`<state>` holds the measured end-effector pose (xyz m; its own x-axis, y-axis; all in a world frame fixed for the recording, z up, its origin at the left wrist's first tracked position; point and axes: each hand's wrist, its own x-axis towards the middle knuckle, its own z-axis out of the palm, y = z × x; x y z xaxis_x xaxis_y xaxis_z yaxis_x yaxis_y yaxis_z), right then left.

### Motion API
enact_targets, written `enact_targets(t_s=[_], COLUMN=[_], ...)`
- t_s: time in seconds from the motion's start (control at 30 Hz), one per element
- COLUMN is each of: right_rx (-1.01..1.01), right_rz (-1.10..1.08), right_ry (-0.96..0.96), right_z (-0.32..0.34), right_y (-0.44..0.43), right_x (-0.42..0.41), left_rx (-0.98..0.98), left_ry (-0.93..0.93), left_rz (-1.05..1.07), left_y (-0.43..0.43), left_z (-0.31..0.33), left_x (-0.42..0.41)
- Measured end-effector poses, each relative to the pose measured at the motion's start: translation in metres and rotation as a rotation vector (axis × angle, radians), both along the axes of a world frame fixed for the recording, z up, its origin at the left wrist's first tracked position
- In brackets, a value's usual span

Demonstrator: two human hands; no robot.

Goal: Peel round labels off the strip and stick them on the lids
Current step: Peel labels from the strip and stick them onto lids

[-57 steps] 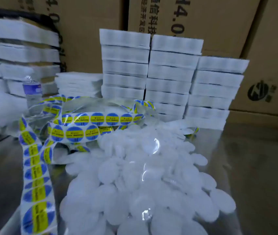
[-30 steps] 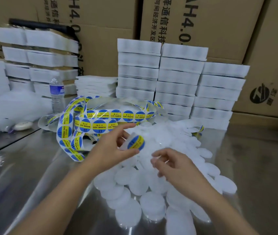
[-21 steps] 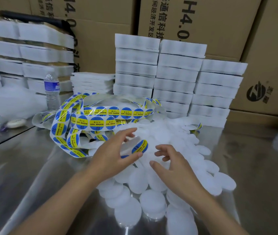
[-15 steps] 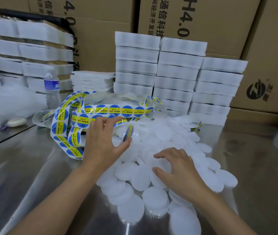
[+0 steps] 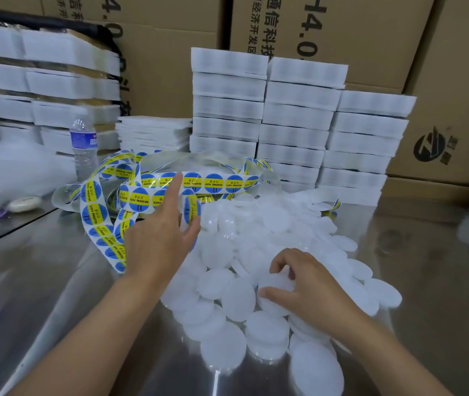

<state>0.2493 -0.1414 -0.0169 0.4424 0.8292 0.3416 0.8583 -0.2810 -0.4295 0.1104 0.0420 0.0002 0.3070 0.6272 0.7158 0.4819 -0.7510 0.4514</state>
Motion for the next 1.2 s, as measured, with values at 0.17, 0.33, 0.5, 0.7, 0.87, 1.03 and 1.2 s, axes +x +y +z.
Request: enact_targets(t_s=[0.17, 0.33, 0.5, 0.7, 0.87, 1.03, 1.2], right_rx=[0.226, 0.464, 0.632, 0.656, 0.492, 0.371, 0.325], right_rz=[-0.05, -0.156, -0.217, -0.138, -0.165, -0.212, -0.225], right_ry=[0.408, 0.703, 0.88, 0.889, 0.742, 0.418, 0.271], right_z=[0.006, 0.011, 0.018, 0.017, 0.007, -0.004, -0.007], right_y=[0.0, 0.0, -0.004, -0.004, -0.003, -0.002, -0.003], right_x=[0.0, 0.004, 0.006, 0.001, 0.004, 0.01, 0.013], left_rx=[-0.258, -0.665, -0.871, -0.843, -0.809, -0.698, -0.705], left_ry=[-0.258, -0.345, -0.205, -0.182, -0.333, -0.357, -0.121], left_rz=[-0.335, -0.896, -1.081, -0.981, -0.904, -0.805, -0.86], left_y=[-0.009, -0.027, -0.03, -0.031, -0.029, -0.031, -0.035], left_z=[-0.006, -0.013, -0.014, -0.016, -0.015, -0.016, -0.02], left_x=[0.009, 0.02, 0.02, 0.021, 0.022, 0.023, 0.023])
